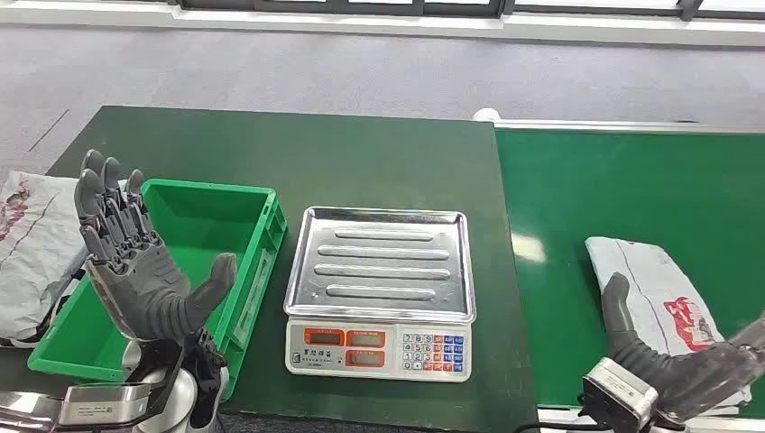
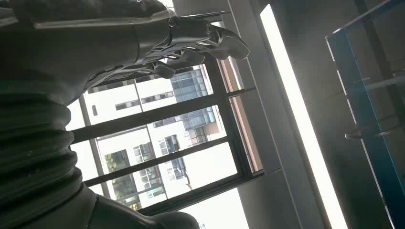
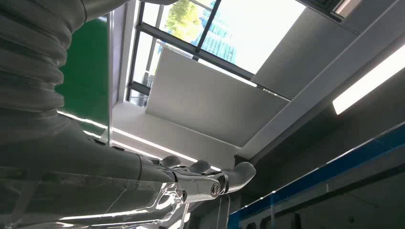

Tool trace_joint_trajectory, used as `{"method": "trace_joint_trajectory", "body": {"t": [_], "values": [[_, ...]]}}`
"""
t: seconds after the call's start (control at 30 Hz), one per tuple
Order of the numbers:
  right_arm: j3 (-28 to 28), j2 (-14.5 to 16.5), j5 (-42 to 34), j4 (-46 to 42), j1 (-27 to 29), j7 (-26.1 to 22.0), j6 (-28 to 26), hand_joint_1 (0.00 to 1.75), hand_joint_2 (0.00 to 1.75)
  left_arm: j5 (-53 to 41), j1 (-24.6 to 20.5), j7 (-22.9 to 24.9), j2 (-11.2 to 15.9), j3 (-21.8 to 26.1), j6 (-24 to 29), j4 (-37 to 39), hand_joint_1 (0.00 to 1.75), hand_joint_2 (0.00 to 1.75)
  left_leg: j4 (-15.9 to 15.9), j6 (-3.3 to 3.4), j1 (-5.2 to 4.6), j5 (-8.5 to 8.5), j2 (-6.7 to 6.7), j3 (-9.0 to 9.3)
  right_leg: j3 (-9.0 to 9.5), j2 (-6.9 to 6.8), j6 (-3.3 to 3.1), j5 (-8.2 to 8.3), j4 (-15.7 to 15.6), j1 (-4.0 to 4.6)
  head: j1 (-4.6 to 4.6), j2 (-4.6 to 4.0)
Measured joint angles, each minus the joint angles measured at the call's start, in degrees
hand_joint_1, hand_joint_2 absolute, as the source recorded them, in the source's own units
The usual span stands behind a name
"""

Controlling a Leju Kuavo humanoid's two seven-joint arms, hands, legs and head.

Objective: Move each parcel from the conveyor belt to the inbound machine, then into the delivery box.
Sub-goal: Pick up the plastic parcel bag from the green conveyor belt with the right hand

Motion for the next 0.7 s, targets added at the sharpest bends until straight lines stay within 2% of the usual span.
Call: {"method": "trace_joint_trajectory", "body": {"t": [0.7], "values": [[-0.02,0.0,0.68,0.0,0.0,0.96,0.01,0.0,1.75,-0.81,-2.03,0.0,-0.86,0.81,-1.07,1.08,0.0,1.75,0.0,0.0,0.0,0.0,0.01,0.0,-0.01,0.01,0.0,0.0,0.0,0.0,0.0,0.0]]}}
